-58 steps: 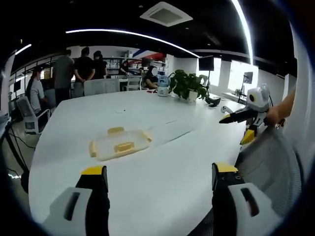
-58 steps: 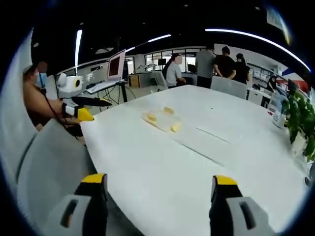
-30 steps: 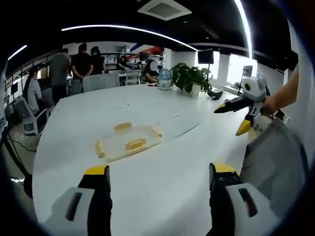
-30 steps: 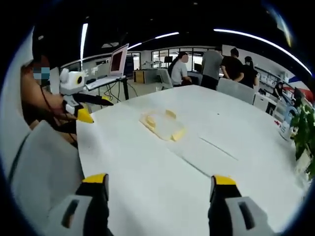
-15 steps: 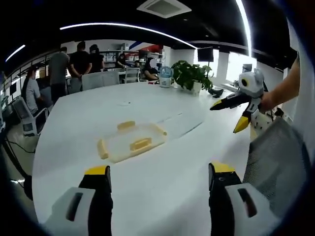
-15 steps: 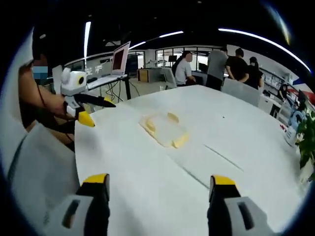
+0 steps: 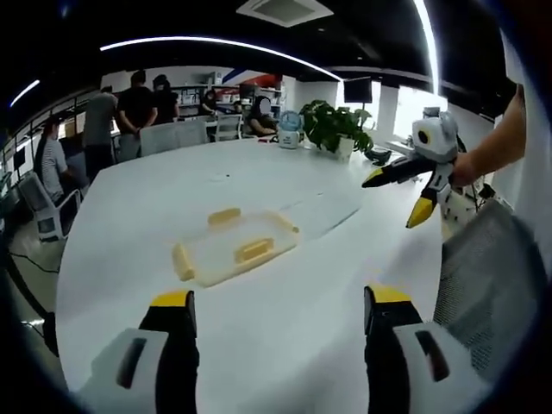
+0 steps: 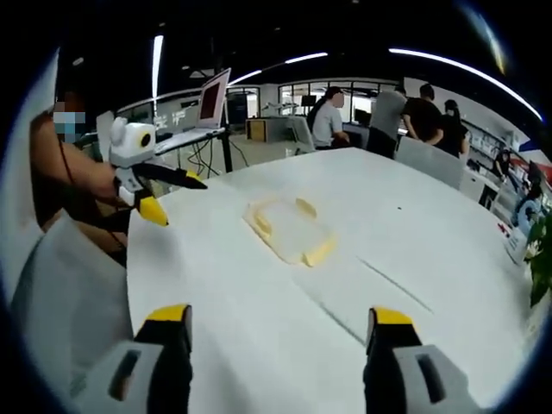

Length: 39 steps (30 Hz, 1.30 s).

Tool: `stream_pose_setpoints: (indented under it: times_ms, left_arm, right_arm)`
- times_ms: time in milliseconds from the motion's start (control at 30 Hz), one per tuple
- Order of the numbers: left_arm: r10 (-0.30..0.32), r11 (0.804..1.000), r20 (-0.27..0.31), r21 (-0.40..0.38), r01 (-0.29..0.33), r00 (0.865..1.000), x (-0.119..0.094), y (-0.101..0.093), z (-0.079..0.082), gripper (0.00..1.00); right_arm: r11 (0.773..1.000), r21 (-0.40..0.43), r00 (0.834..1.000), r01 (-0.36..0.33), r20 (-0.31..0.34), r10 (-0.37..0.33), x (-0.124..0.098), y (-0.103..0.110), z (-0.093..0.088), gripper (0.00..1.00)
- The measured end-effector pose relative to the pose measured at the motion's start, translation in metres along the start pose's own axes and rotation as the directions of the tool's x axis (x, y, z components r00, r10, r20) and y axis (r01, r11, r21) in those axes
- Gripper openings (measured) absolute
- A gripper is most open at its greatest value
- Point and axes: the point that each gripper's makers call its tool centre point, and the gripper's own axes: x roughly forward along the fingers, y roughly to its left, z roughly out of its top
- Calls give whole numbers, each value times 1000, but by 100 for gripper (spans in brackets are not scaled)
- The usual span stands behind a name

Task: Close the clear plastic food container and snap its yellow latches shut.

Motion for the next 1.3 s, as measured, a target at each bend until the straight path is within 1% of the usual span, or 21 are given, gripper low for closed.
stream_pose_setpoints:
  times_ms: [200,300,533,633,733,833,900,1000,1200,1300]
  left_arm:
    - [-6,1000,-10,21,6,1000,7,9,0,78]
    - [-5,1000,-7,13,5,1000,9,15,1,77]
    - [-16,999,-13,37,17,1000,13,22,3,77]
    - [-22,999,-16,43,23,1000,15,28,4,77]
    - [-24,998,-25,61,26,999,17,33,3,77]
    - [-26,998,-29,56,27,999,20,38,2,77]
    - [-33,998,-34,55,35,999,23,40,1,76]
    - [-44,997,-50,60,47,998,28,41,-2,76]
    - [-51,996,-57,74,55,997,35,48,0,76]
    - [-53,995,-60,85,58,997,38,51,2,76]
  right_arm:
    - [1000,-6,1000,-12,-5,12,9,-5,6,82]
    - [1000,-13,1000,-12,-14,11,13,-10,7,82]
    - [999,-31,1000,-8,-8,8,19,-21,18,82]
    - [1000,-19,1000,-18,2,18,23,-24,23,82]
    - [999,-48,1000,-25,-13,25,27,-26,23,81]
    - [998,-51,999,-39,-23,38,31,-28,25,80]
    - [998,-50,999,-45,-17,44,34,-30,29,80]
    - [996,-67,998,-52,-27,50,38,-30,31,79]
    - [992,-103,996,-76,-49,71,48,-31,32,79]
    - [990,-113,996,-80,-44,76,51,-35,38,80]
